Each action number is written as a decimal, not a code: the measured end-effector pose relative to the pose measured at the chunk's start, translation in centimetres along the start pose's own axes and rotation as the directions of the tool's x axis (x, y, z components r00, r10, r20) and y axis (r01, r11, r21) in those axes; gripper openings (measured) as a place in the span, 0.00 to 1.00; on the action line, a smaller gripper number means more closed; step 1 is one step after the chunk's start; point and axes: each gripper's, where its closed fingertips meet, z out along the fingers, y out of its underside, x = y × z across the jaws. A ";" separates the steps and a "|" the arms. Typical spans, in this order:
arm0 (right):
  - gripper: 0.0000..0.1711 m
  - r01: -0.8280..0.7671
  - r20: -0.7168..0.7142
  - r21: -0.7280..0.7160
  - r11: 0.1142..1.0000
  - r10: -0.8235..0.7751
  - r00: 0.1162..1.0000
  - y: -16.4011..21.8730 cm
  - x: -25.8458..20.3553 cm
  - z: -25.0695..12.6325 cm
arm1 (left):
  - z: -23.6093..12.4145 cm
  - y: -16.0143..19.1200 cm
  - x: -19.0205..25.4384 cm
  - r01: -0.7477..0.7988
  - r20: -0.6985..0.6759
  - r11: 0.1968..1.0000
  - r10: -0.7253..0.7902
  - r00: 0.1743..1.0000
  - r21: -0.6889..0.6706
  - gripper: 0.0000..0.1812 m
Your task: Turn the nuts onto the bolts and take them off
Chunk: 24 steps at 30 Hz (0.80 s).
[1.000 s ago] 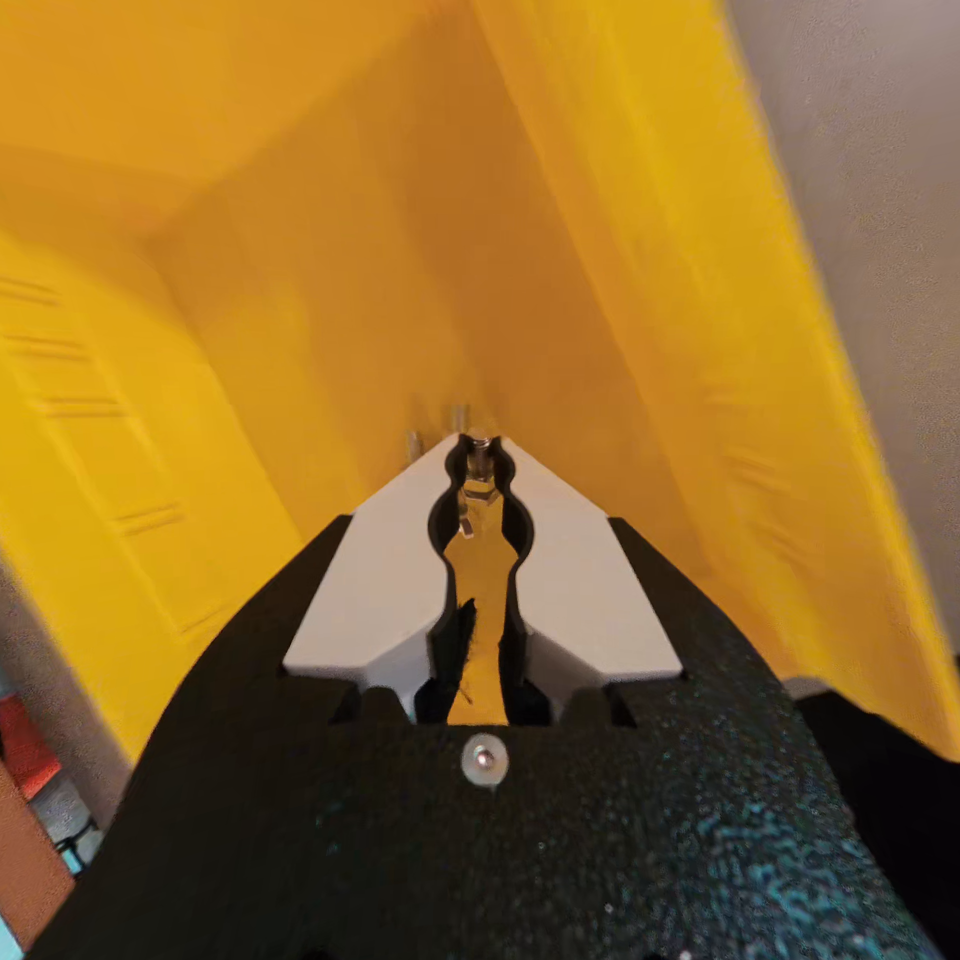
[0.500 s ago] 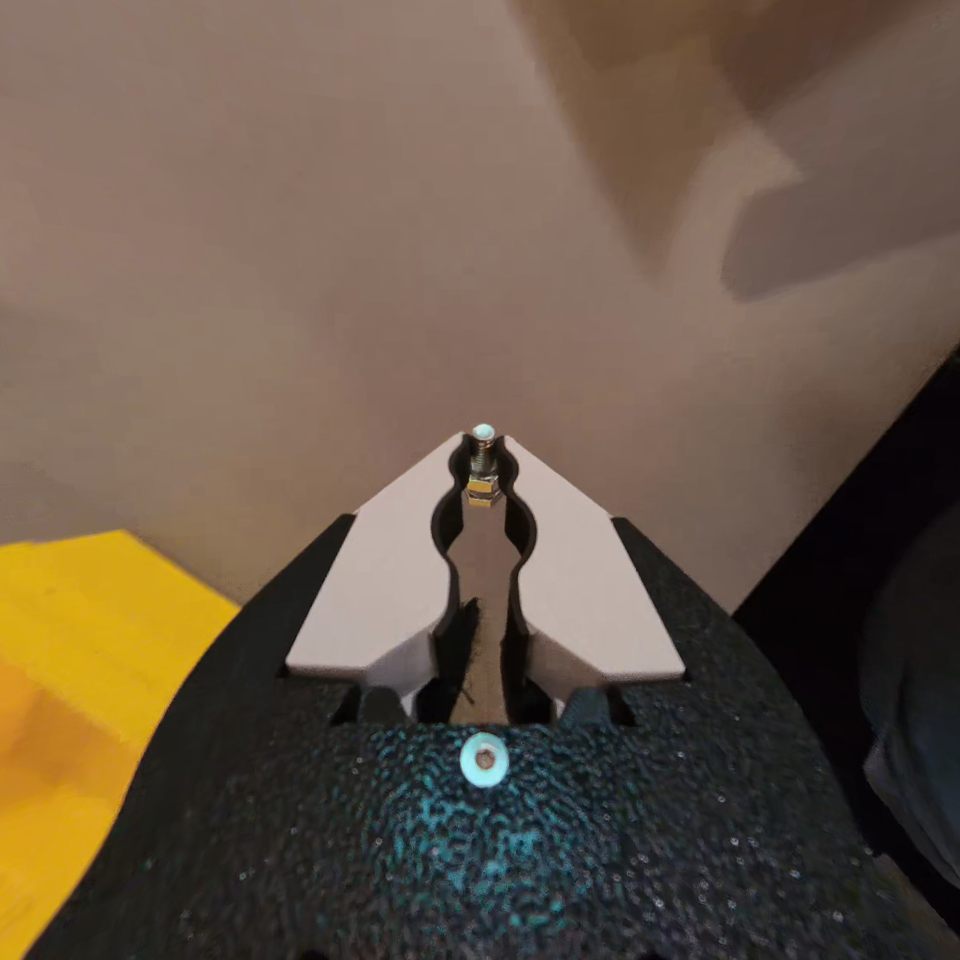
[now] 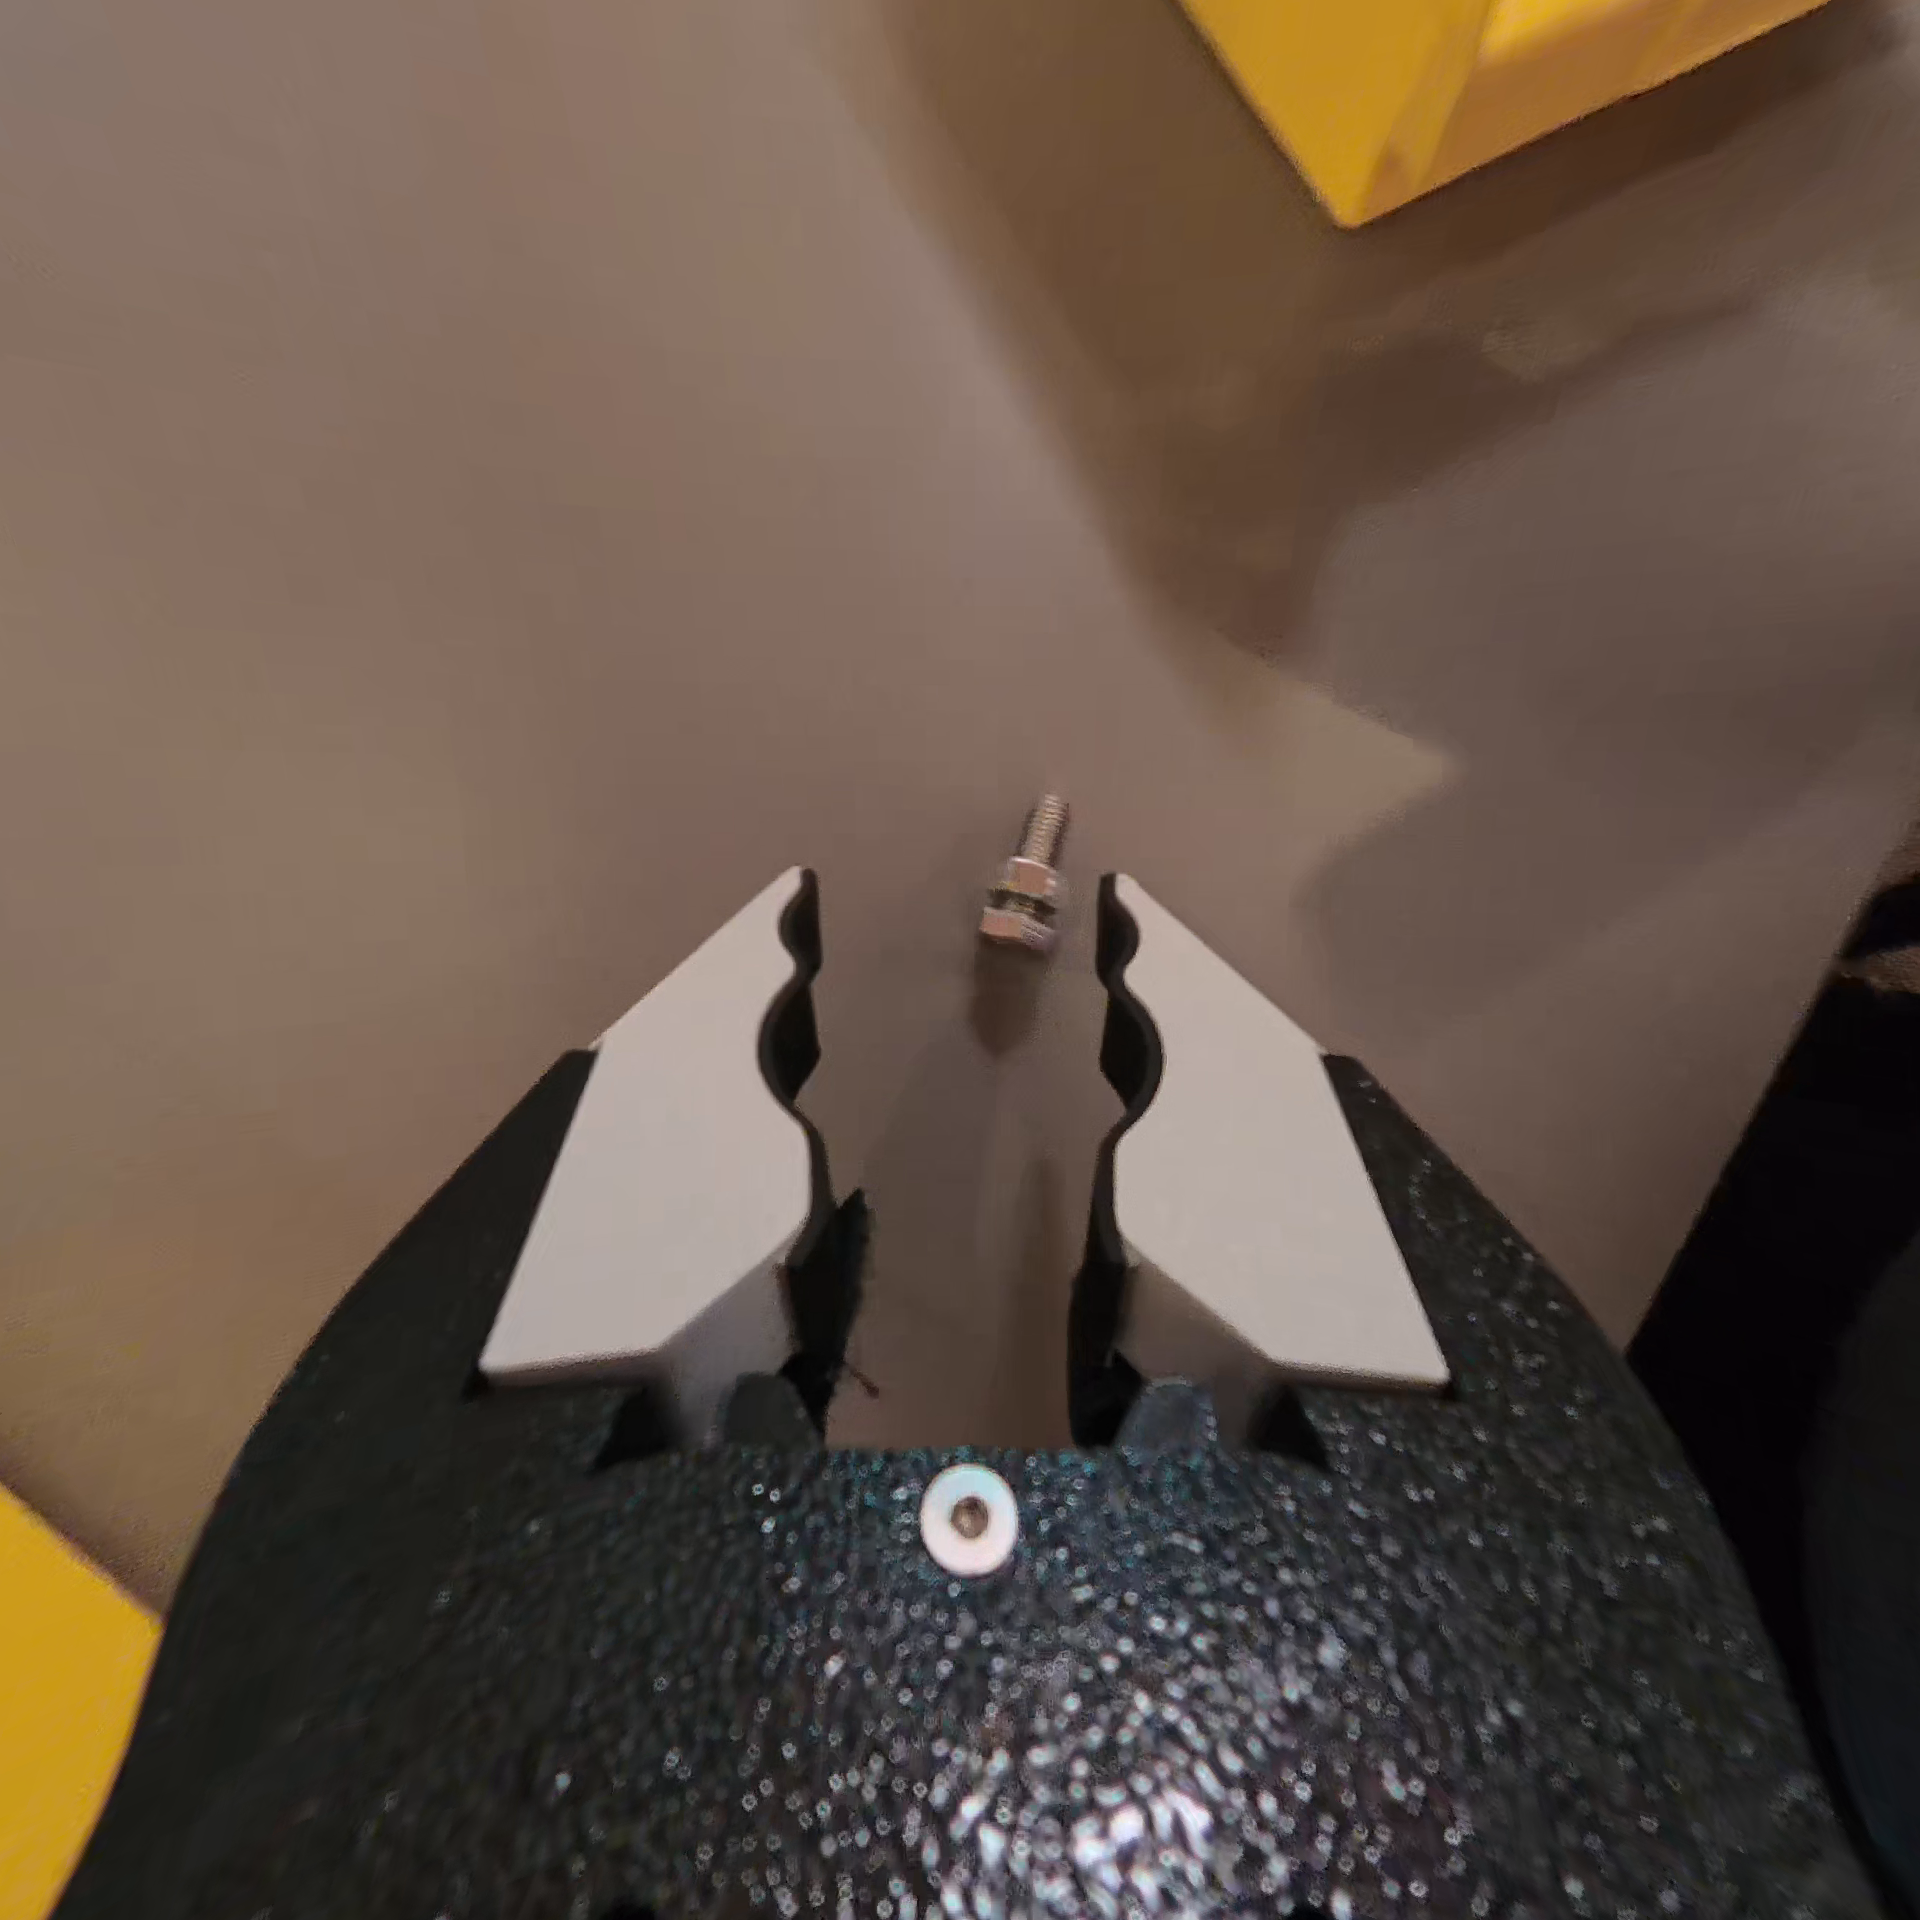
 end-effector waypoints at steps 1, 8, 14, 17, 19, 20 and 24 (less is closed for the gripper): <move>0.20 0.043 0.022 0.009 0.999 -0.043 0.999 -0.5 -1.0 0.4 | 0.0 0.4 0.6 -0.035 -0.025 0.999 0.035 0.999 0.012 0.27; 0.22 0.168 0.209 0.049 0.985 -0.174 0.962 -1.3 -7.3 3.0 | 2.0 3.0 2.1 -0.237 -0.078 0.971 0.234 0.969 -0.036 0.16; 0.22 0.063 0.420 0.096 0.993 -0.098 0.902 -1.7 -12.2 4.6 | 2.9 2.4 1.8 -0.132 -0.127 0.991 0.132 0.983 0.008 0.18; 0.22 0.005 0.522 0.065 0.998 -0.038 0.852 -0.9 -14.5 5.7 | 3.1 2.1 2.2 -0.158 -0.138 0.987 0.162 0.977 0.040 0.08; 0.22 -0.017 0.576 0.033 0.999 -0.005 0.818 -0.1 -16.0 6.4 | 3.2 1.8 2.3 -0.219 -0.118 0.973 0.226 0.967 0.074 0.08; 0.22 -0.027 0.600 0.017 1.000 0.011 0.800 0.3 -16.8 6.8 | 3.3 1.7 2.0 -0.264 -0.079 0.960 0.272 0.959 0.094 0.08; 0.22 -0.093 0.669 -0.057 0.994 0.107 0.736 1.5 -19.5 8.1 | 2.0 -0.4 1.1 -0.478 0.205 0.843 0.436 0.876 0.247 0.08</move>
